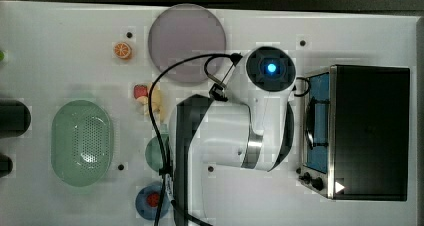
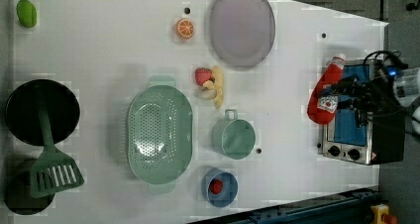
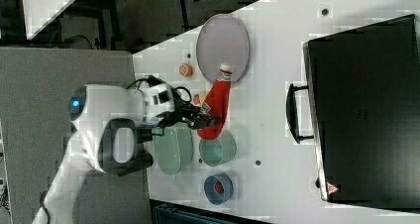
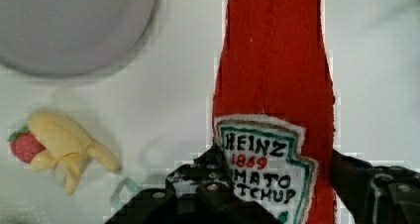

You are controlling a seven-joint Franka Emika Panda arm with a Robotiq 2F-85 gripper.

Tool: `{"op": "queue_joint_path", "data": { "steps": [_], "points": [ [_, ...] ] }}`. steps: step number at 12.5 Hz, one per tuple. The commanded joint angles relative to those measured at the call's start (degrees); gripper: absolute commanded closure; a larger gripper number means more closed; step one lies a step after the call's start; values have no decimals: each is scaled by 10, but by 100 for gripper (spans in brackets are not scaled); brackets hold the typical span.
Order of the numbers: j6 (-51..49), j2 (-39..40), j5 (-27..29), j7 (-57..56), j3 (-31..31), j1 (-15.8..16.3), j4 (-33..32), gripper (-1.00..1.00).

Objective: Pick ketchup from strainer and place it on the table

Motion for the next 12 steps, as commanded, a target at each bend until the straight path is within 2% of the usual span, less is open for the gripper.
{"op": "queue_joint_path", "data": {
  "steps": [1,6,7,10,12],
  "points": [
    [65,13,-8,-22,4,10,-49,-22],
    [169,71,-19,-22,-1,9,-95,-22],
    [180,84,-19,-22,-3,9,-95,-29],
    [187,90,-19,-22,-4,9,-93,-93],
    [169,69,-17,-21,-3,9,-85,-100]
  ]
}}
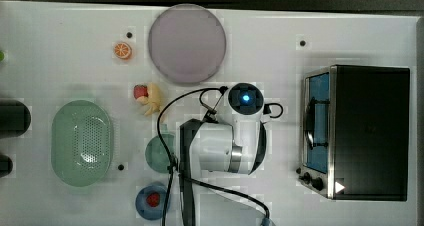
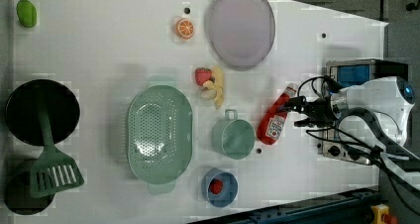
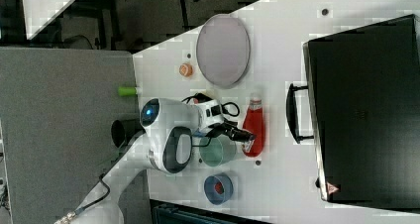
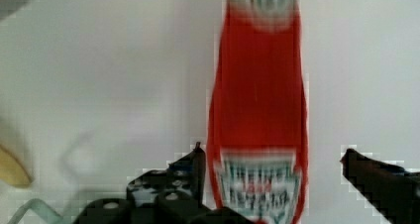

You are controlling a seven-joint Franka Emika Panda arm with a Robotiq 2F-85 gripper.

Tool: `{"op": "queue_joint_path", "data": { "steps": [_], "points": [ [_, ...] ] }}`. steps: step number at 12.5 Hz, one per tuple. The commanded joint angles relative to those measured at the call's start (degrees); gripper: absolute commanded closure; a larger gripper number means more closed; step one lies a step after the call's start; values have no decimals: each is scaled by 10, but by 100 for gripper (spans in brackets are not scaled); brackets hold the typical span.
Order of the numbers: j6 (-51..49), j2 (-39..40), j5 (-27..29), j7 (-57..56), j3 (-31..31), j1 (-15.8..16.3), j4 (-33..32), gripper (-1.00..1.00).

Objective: Pick ketchup from strainer and place it on the table

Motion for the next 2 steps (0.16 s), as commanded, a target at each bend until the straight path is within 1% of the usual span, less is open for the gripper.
{"op": "queue_joint_path", "data": {
  "steps": [1,2],
  "points": [
    [-10,-52,2,-15,7,-6,39,-100],
    [-28,-68,2,-14,7,-5,52,-100]
  ]
}}
